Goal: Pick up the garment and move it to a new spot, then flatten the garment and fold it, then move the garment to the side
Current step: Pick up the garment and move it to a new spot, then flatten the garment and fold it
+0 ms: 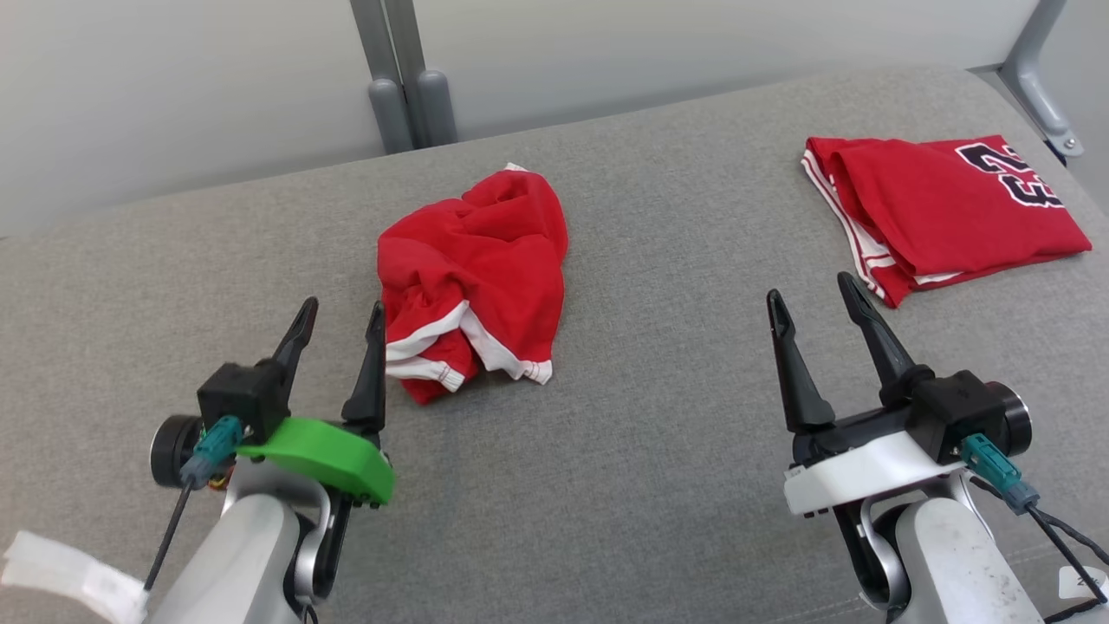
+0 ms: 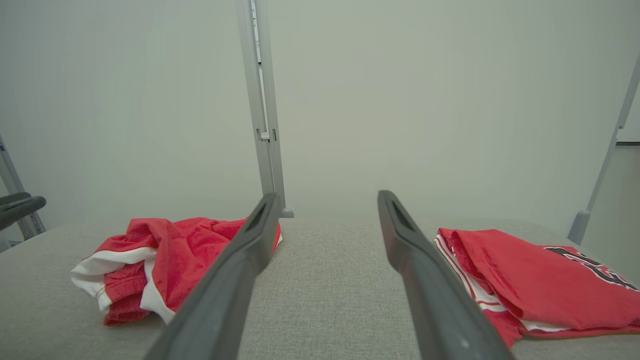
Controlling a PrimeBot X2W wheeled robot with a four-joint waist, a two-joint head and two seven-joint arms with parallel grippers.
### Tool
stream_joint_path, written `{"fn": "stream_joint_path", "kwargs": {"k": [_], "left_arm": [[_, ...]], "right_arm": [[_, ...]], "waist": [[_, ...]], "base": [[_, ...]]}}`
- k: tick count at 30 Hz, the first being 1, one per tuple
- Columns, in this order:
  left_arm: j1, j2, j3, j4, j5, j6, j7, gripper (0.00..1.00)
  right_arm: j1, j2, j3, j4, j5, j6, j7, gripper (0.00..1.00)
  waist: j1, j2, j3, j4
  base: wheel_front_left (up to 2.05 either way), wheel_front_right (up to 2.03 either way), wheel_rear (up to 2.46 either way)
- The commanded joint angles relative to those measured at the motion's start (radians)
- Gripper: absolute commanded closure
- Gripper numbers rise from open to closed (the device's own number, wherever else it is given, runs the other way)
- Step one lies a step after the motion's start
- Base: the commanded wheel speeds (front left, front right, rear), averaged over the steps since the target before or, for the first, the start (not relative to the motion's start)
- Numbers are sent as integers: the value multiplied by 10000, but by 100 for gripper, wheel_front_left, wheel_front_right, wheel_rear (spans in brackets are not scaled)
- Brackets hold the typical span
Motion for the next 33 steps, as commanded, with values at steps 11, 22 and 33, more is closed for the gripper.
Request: {"fn": "stream_joint_path", "kwargs": {"k": [11, 22, 33], "left_arm": [[3185, -272, 1824, -2635, 708, 1302, -64, 0], [4286, -1003, 2755, -3019, 1442, 818, -65, 0], [4291, -1369, 3189, -2636, 1973, 237, -66, 0]], "right_arm": [[589, -12, -3, 307, 203, -14, -26, 0], [888, -10, -14, 827, 547, -14, -26, 0], [703, -10, 82, 1120, 536, -14, -27, 0]], "waist": [[1, -1, -541, 771], [1, -1, -588, 1000], [1, -1, -558, 986]], "base": [[0, 0, 0], [0, 0, 0], [0, 0, 0]]}}
